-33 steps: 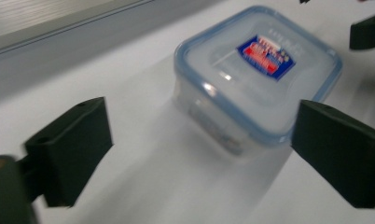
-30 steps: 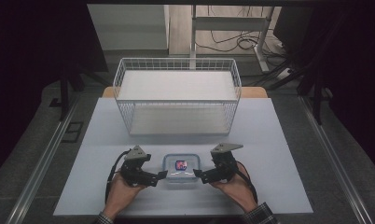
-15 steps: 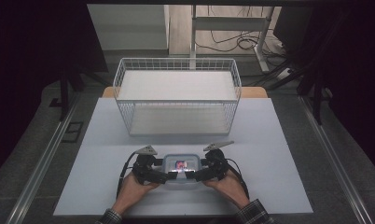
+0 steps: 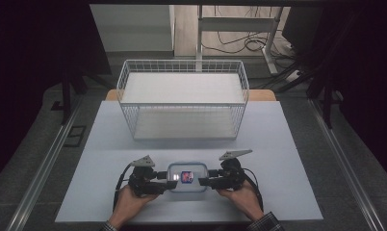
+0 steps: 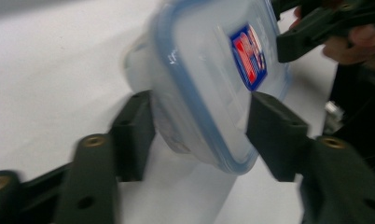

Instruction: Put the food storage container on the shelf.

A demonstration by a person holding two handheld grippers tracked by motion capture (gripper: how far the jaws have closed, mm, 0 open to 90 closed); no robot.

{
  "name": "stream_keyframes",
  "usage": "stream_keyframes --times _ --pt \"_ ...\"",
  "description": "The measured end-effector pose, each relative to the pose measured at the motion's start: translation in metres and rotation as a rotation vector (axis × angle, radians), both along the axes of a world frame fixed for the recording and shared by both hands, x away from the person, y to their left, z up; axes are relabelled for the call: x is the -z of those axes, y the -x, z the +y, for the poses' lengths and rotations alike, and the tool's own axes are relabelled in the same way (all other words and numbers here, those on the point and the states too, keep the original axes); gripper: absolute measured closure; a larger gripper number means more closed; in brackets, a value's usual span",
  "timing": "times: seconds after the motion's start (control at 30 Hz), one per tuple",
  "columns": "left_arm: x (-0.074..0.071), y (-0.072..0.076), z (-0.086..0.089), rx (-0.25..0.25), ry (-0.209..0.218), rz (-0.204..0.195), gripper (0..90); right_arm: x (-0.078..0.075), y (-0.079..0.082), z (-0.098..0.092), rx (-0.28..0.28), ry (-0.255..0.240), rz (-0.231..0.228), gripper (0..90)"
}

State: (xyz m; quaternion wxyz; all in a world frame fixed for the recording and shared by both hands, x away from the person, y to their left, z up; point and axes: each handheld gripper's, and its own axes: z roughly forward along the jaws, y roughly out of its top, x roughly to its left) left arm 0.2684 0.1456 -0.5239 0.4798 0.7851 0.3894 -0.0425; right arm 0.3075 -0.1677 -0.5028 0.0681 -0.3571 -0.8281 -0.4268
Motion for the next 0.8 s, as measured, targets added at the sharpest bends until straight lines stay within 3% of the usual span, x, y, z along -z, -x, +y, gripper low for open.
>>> stream_keyframes --times 0.2,0.27,0.5,0.6,0.73,0.8 --pt "0.001 0.001 0.005 0.01 0.036 0.013 51.2 0.0 0.002 -0.005 0.0 -0.027 0.025 52.1" --pt "0.002 0.001 0.007 0.018 0.054 0.016 53.5 0.003 0.002 -0.009 -0.007 -0.066 0.05 54.4" --pt "0.007 -0.003 0.013 0.03 0.109 0.037 55.9 0.007 -0.001 -0.014 -0.025 -0.109 0.067 56.1" --pt "0.008 -0.004 0.013 0.026 0.118 0.039 56.2 0.007 -0.001 -0.015 -0.024 -0.119 0.063 56.5" --pt "0.006 -0.009 0.018 0.024 0.178 0.05 57.6 0.005 -0.002 -0.016 -0.017 -0.137 0.039 56.8" --pt "0.004 -0.01 0.019 0.021 0.186 0.046 57.7 0.003 -0.001 -0.016 -0.015 -0.145 0.032 57.3"
